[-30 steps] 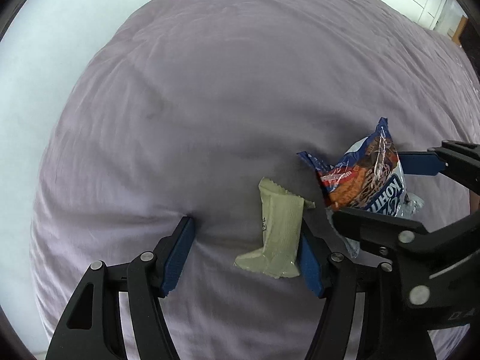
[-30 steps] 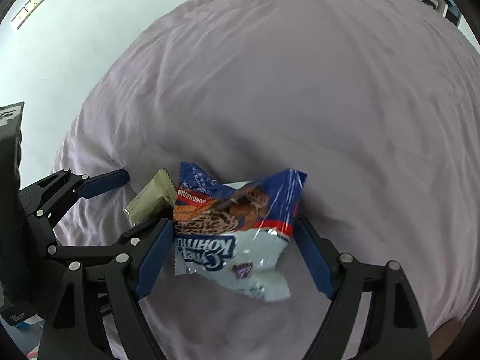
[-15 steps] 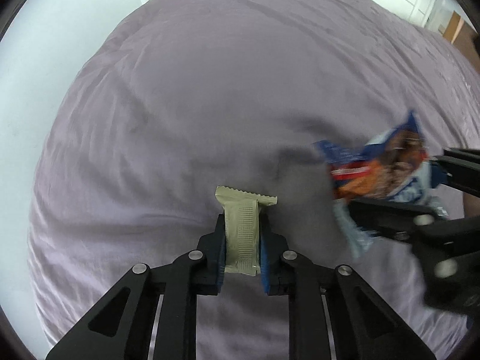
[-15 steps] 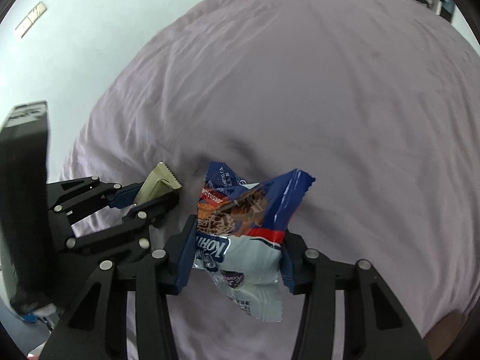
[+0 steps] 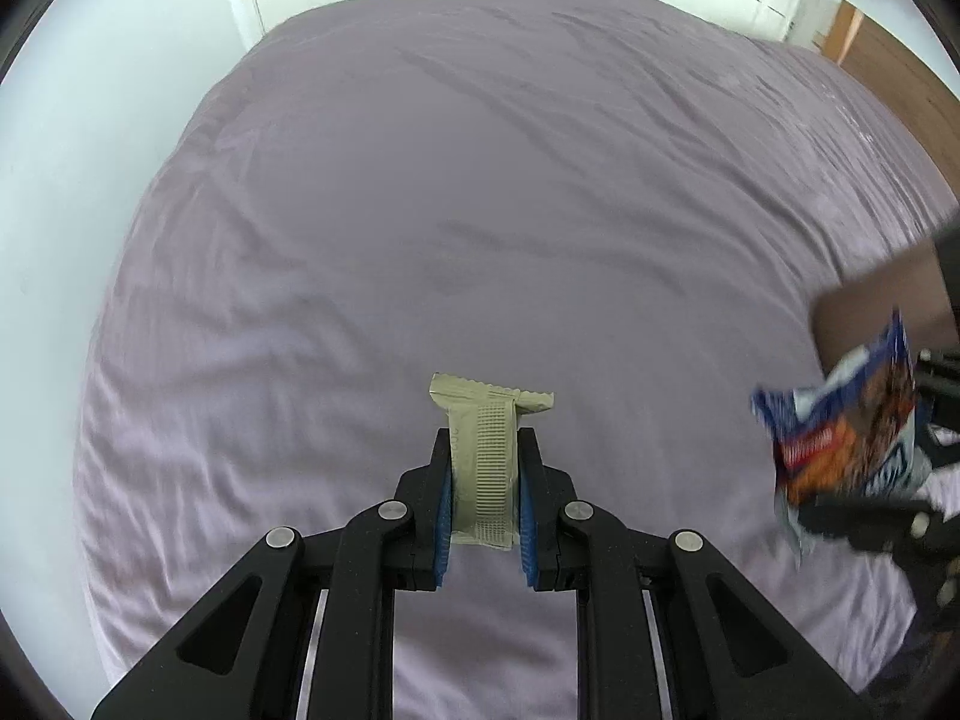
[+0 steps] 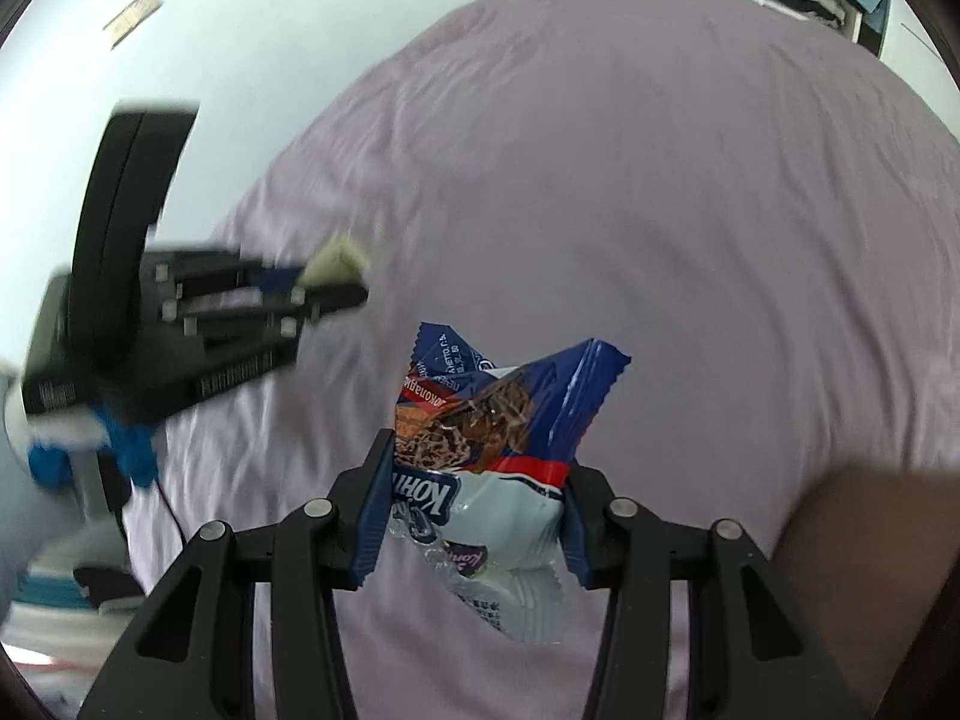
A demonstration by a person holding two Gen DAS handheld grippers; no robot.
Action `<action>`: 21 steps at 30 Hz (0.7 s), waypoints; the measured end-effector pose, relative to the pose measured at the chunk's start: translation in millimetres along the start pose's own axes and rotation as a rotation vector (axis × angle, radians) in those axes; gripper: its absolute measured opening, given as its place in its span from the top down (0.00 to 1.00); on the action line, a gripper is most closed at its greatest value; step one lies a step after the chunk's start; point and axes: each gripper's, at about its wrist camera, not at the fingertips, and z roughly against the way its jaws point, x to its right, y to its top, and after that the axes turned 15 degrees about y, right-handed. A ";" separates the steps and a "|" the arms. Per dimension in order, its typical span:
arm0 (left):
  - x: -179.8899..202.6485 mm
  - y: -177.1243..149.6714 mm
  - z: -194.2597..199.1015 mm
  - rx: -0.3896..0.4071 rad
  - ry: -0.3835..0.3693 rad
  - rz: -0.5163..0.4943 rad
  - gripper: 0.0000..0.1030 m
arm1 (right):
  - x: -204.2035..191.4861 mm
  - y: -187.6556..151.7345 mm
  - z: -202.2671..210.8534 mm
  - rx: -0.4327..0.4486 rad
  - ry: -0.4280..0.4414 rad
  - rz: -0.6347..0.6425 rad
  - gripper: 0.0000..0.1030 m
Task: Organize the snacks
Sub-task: 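Carry the beige bar and blue cookie packet over the green tray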
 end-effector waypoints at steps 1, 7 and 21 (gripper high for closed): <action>6.5 -8.4 6.0 -0.012 -0.013 -0.002 0.86 | -1.4 -11.9 1.5 -0.012 0.003 -0.006 0.58; 56.3 -55.1 39.5 -0.070 -0.038 -0.065 0.86 | 0.4 -89.9 10.1 -0.065 0.025 -0.091 0.58; 206.5 -131.9 108.6 -0.077 -0.141 -0.303 0.86 | 42.9 -224.0 74.3 -0.015 -0.045 -0.342 0.57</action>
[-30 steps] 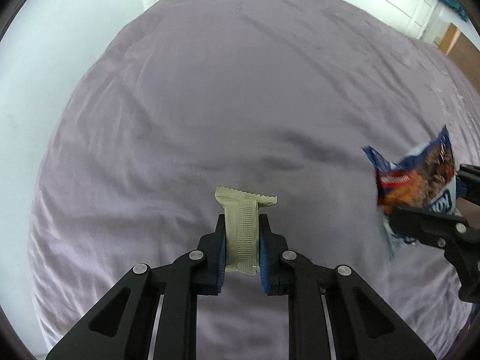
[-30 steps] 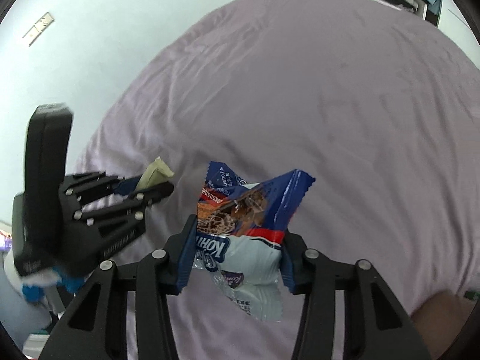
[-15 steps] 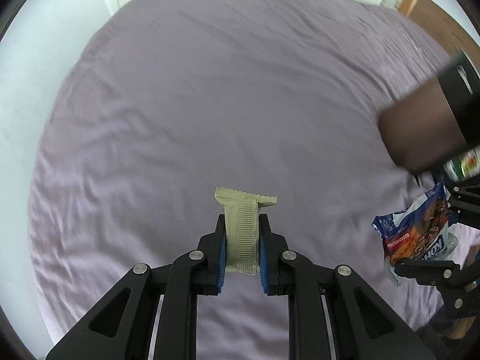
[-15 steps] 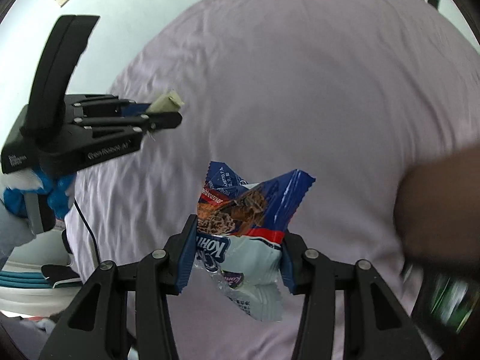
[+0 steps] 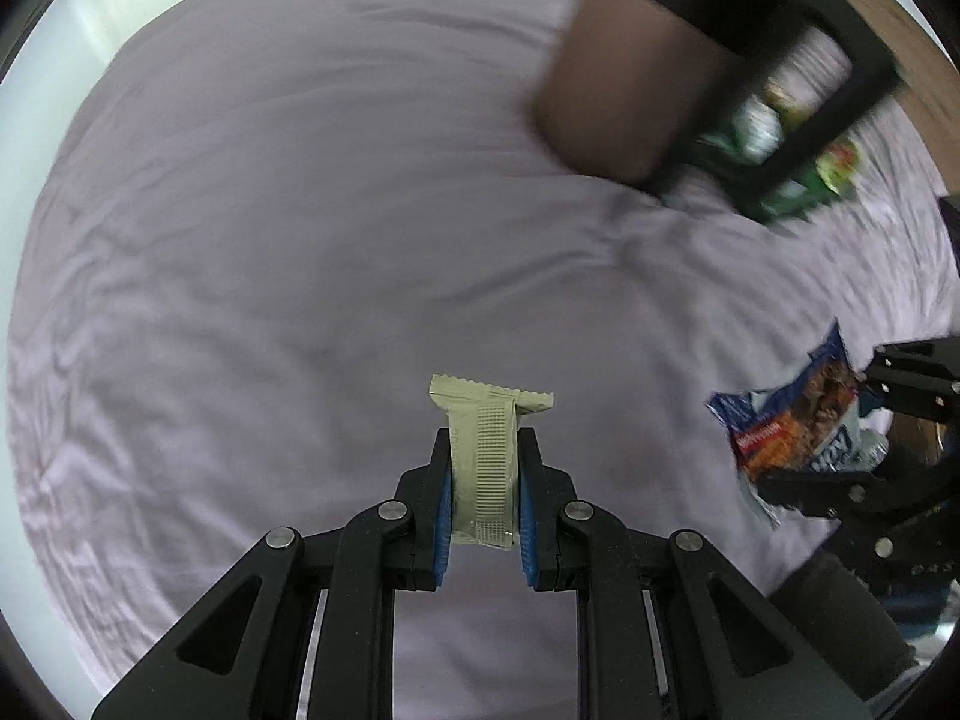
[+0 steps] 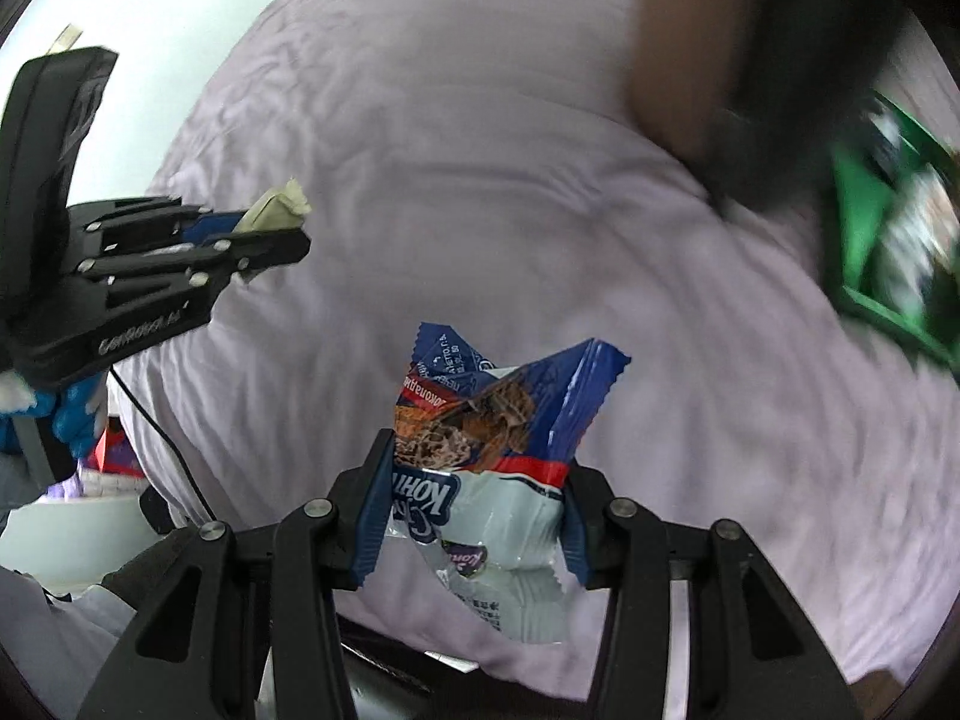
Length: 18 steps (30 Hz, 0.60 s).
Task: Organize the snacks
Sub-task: 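Carry the beige bar and blue cookie packet over the green tray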
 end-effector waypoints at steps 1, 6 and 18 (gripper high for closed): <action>13.1 1.5 3.9 0.008 -0.008 -0.024 0.86 | 3.8 -2.0 2.9 0.009 -0.006 -0.014 0.57; 69.0 10.7 20.5 0.037 -0.044 -0.118 0.86 | 33.3 -24.0 30.9 0.064 -0.042 -0.084 0.57; 159.0 23.3 44.1 0.070 -0.078 -0.294 0.86 | 83.9 -56.7 85.2 0.168 -0.110 -0.188 0.57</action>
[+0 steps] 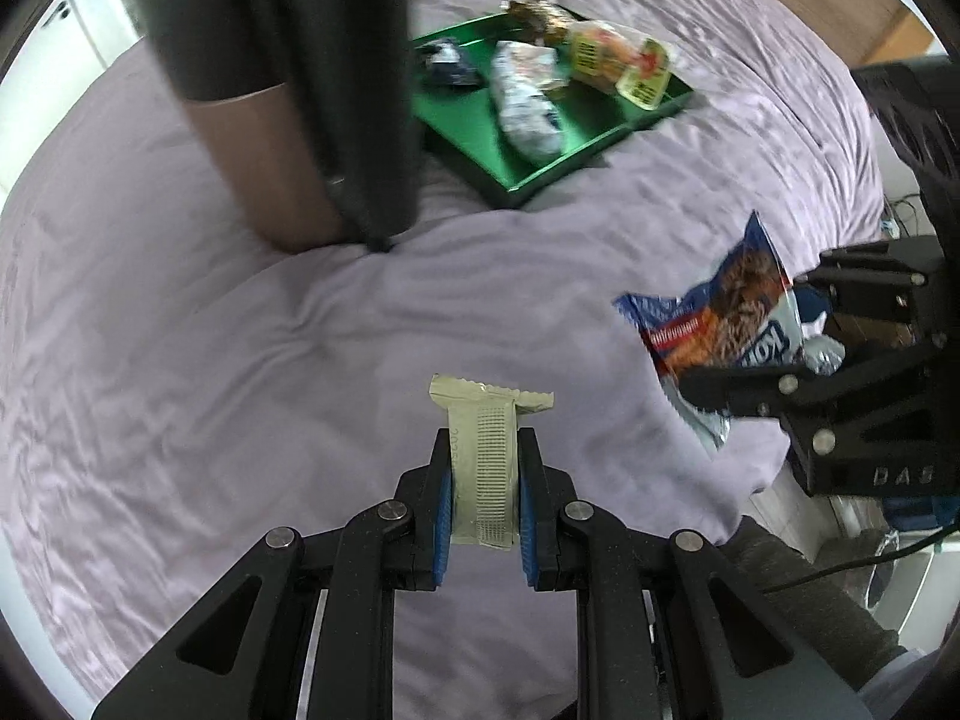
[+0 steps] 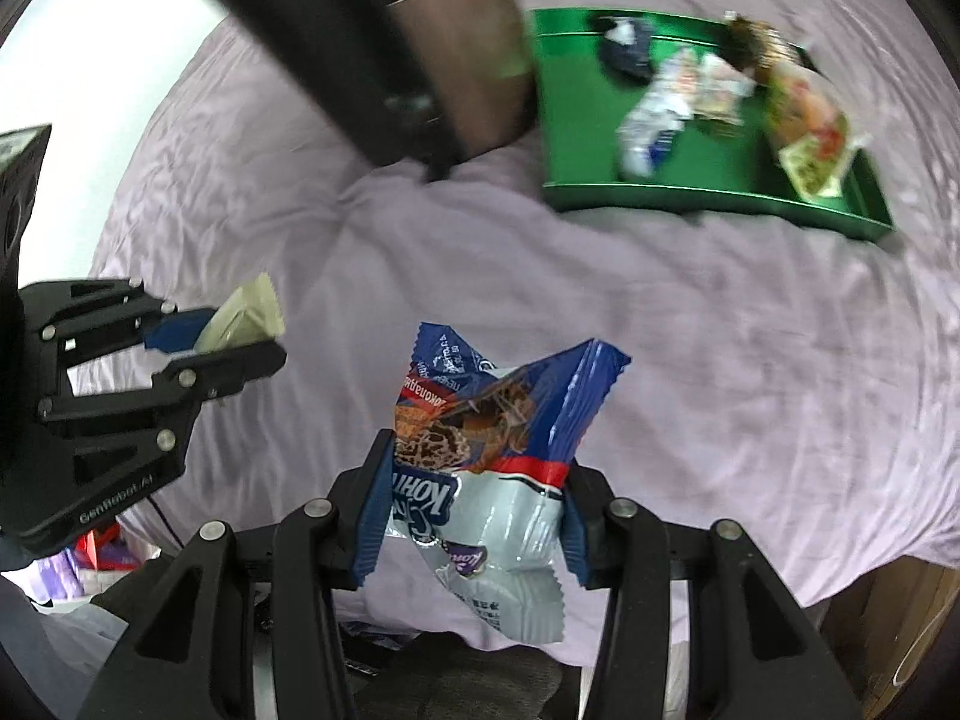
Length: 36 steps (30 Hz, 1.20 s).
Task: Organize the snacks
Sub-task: 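Carry the beige bar and blue cookie packet over the green tray, then open the left gripper to drop the beige bar while the right drops the cookie packet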
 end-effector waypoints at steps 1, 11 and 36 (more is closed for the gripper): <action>5.6 3.7 -1.3 0.001 -0.001 -0.008 0.86 | 5.3 -1.0 4.4 0.007 -0.004 -0.007 0.57; 36.3 31.2 -5.6 0.006 -0.020 -0.072 0.86 | 40.9 -1.3 31.7 0.076 -0.037 -0.062 0.57; 33.5 241.8 -98.7 0.120 0.217 0.226 0.85 | 162.5 209.5 47.5 0.315 -0.207 0.041 0.57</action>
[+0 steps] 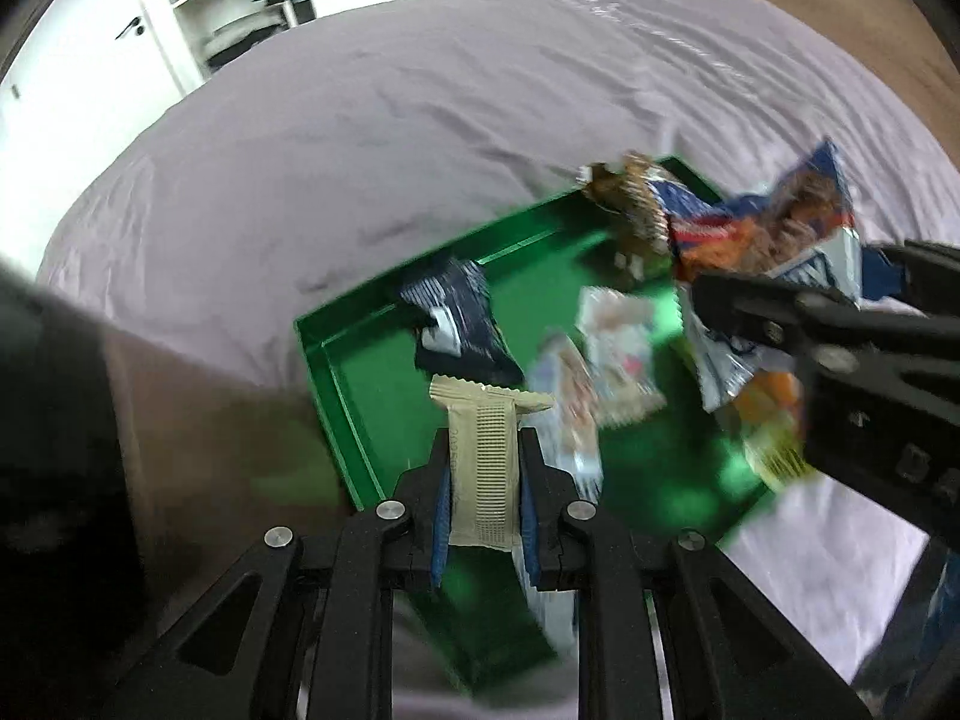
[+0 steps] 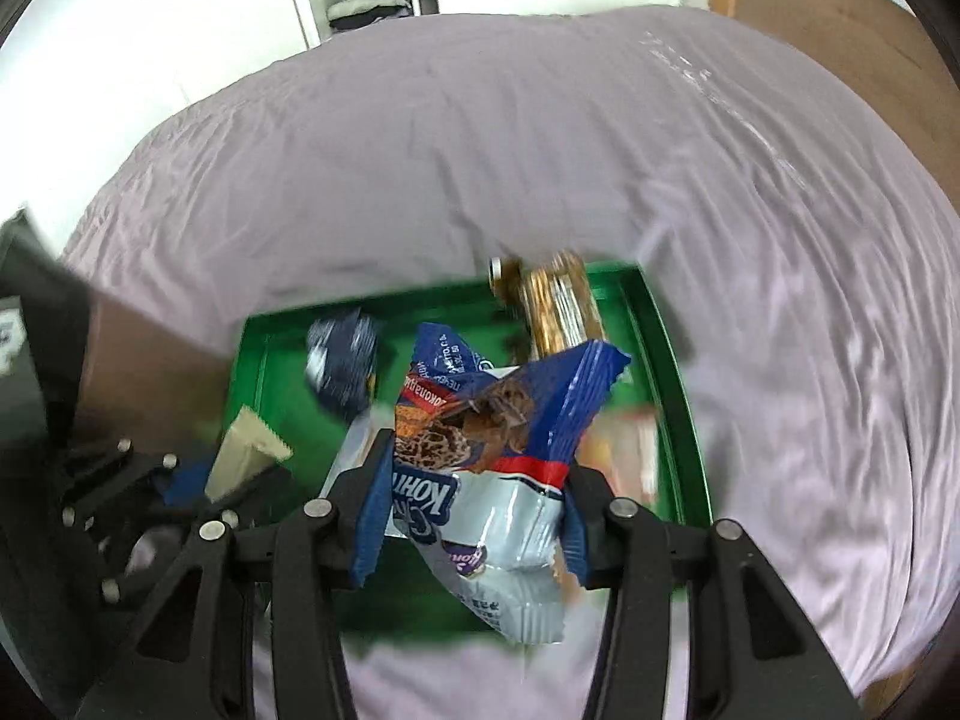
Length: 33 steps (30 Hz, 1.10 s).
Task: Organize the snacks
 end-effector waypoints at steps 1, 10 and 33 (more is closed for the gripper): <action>1.6 3.3 -8.0 -0.006 0.009 0.014 0.85 | 2.1 6.3 -9.7 -0.005 0.004 0.008 0.57; 11.3 1.3 -54.4 -0.057 0.050 0.096 0.83 | 18.7 11.2 -58.2 -0.063 -0.011 0.047 0.56; 18.6 3.9 -11.4 0.127 0.039 0.175 0.28 | 30.7 1.6 26.6 0.160 -0.064 0.018 0.30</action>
